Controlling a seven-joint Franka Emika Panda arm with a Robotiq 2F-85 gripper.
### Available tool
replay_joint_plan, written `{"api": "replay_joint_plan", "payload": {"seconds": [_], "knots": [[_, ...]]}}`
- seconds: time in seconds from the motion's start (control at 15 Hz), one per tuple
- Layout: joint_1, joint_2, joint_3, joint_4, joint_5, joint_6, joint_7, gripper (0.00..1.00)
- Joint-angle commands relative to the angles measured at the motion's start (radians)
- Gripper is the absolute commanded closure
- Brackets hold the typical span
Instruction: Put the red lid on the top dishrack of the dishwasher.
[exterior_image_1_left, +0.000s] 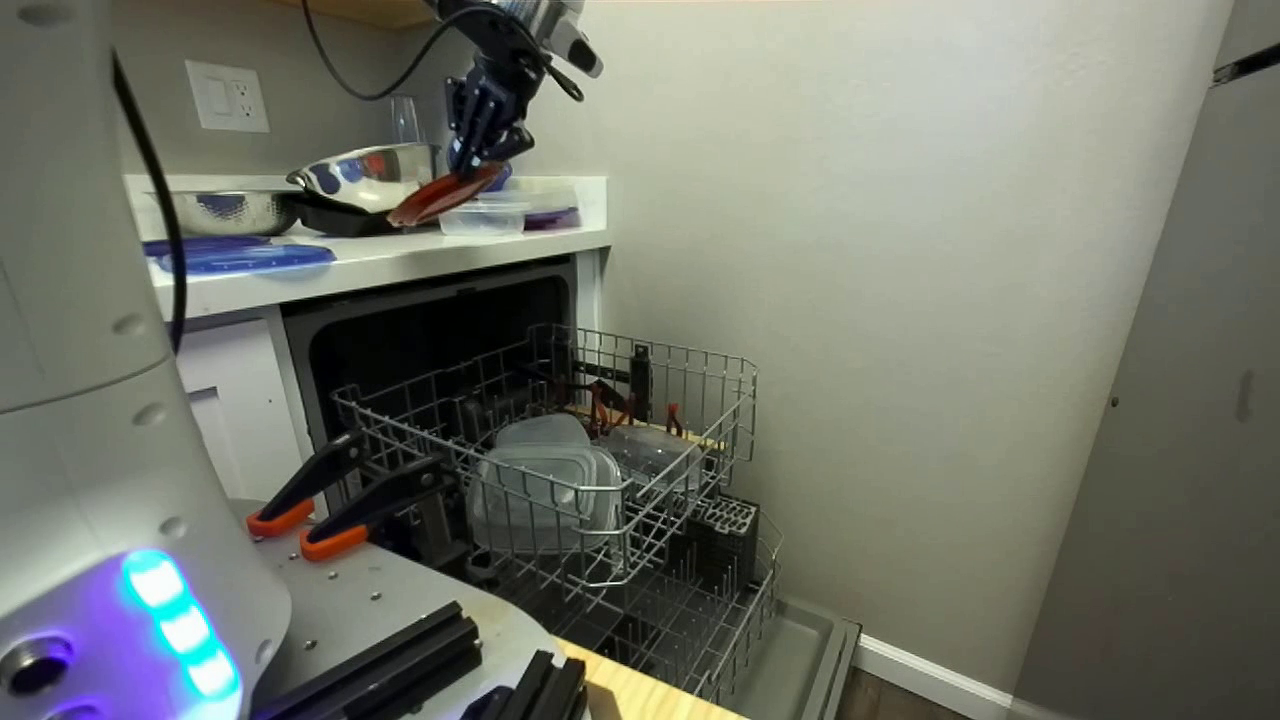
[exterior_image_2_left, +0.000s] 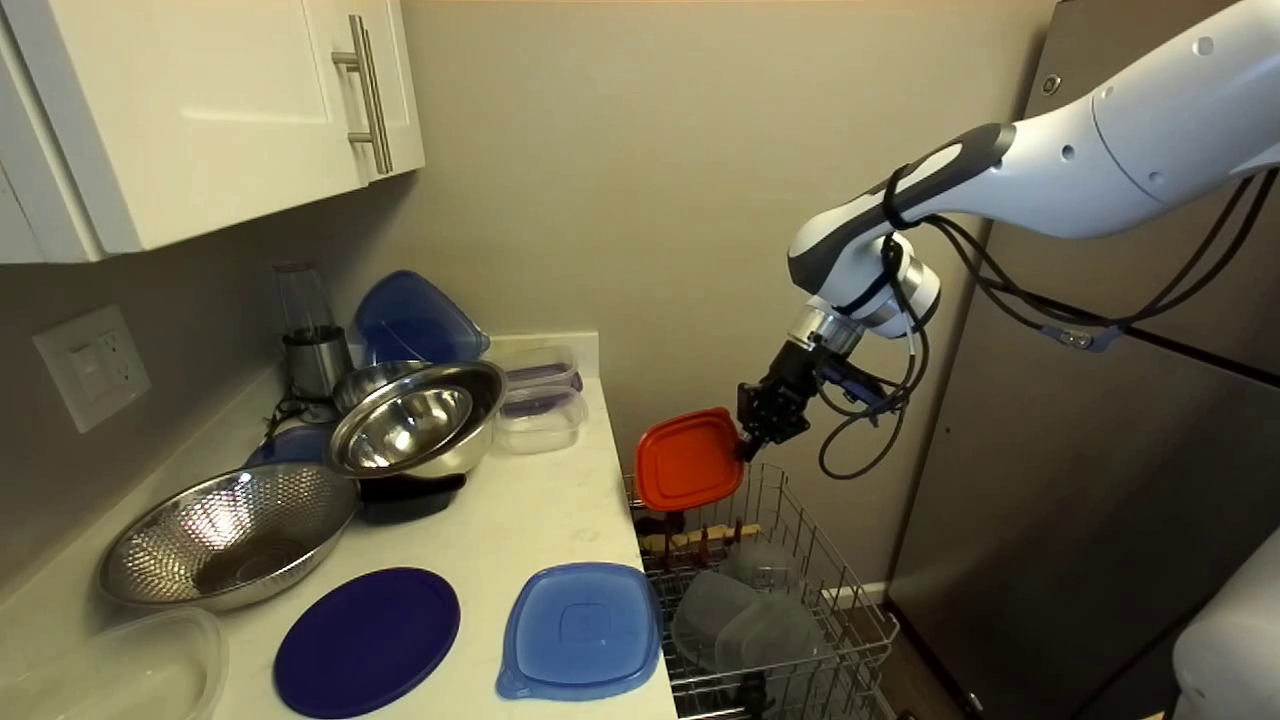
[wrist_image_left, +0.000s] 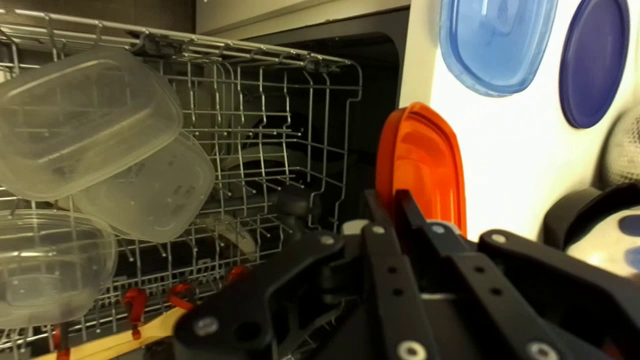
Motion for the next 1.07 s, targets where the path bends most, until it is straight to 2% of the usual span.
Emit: {"api": "replay_joint_plan", "payload": {"seconds": [0.0, 0.47, 1.0], "knots": [[0.026, 0.005, 0.019, 0.011, -0.169, 0.027, 0.226, 0.97], [0.071, 0.156, 0.040, 0.137, -0.501, -0.061, 0.560, 0.97], [0.140, 0.409, 0.009, 0.372, -0.709, -0.238, 0.715, 0.97]]}}
